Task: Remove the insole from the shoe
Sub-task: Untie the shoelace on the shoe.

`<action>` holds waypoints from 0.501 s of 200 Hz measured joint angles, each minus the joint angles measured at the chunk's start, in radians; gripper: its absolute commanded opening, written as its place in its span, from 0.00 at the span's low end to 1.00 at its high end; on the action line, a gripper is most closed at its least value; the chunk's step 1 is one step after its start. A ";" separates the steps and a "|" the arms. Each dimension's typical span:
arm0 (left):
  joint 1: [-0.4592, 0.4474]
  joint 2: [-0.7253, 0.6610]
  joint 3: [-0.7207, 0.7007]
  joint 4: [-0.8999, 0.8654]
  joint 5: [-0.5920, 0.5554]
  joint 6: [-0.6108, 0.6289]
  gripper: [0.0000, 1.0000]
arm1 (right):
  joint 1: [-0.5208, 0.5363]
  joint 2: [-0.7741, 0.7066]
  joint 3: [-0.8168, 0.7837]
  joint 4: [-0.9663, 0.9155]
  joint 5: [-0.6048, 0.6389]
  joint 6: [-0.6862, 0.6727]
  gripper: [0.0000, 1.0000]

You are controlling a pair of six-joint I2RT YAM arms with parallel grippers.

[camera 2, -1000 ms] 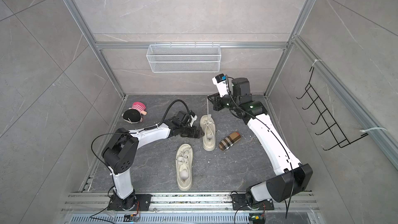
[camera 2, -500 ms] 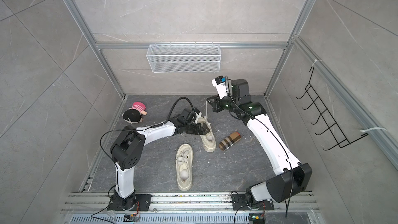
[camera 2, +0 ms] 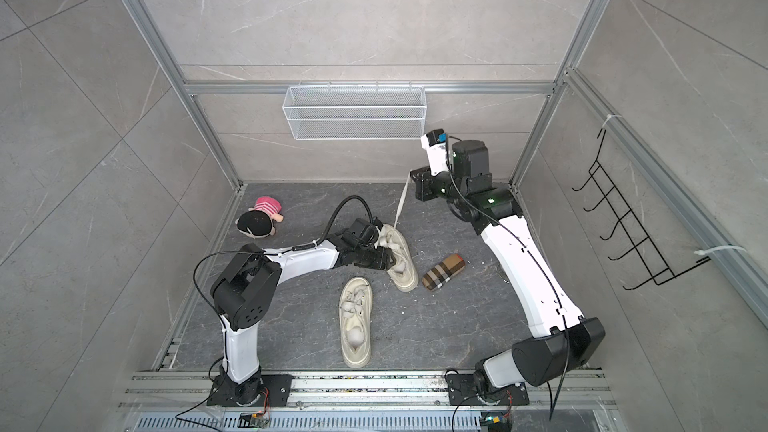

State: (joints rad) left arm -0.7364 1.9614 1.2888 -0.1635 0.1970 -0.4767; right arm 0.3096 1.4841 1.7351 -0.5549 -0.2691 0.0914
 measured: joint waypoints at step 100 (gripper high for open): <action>-0.001 -0.019 -0.032 0.019 -0.001 0.015 0.72 | -0.119 0.122 -0.025 -0.088 0.083 0.016 0.33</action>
State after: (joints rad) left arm -0.7372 1.9419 1.2568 -0.1444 0.1959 -0.4618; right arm 0.1902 1.6066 1.7103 -0.6430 -0.1860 0.1078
